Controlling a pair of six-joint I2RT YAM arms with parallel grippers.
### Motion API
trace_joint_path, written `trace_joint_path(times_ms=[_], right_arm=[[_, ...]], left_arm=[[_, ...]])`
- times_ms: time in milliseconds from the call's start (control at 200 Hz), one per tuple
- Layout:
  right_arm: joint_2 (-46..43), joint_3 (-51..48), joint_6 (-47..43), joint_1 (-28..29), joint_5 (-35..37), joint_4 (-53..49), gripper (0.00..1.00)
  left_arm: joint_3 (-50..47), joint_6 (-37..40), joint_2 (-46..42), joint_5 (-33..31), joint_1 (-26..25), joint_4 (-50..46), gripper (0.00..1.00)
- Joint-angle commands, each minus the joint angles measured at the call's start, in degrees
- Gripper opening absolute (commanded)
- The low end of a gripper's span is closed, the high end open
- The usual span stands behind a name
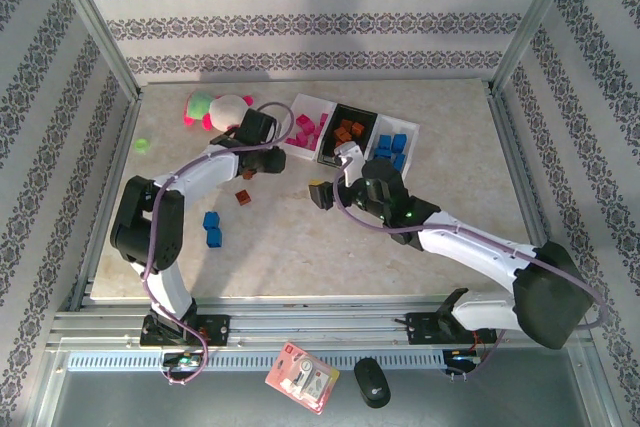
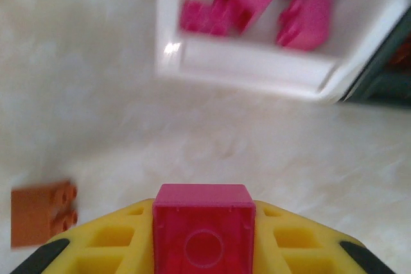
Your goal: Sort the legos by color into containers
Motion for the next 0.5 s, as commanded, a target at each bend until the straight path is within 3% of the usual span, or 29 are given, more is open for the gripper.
trace_joint_path(times_ms=[0, 330, 495], right_arm=[[-1.78, -0.93, 0.73, -0.91, -1.07, 2.08, 0.89], [-3.35, -1.10, 0.35, -1.56, 0.13, 0.67, 0.89], [-5.16, -1.72, 0.31, -1.93, 1.00, -1.11, 0.89]], left_arm=[[7.03, 0.11, 3.40, 0.76, -0.66, 1.75, 0.30], [31.69, 4.21, 19.54, -2.06, -0.65, -4.03, 0.31], [39.52, 9.14, 25.57, -4.59, -0.67, -5.65, 0.32]])
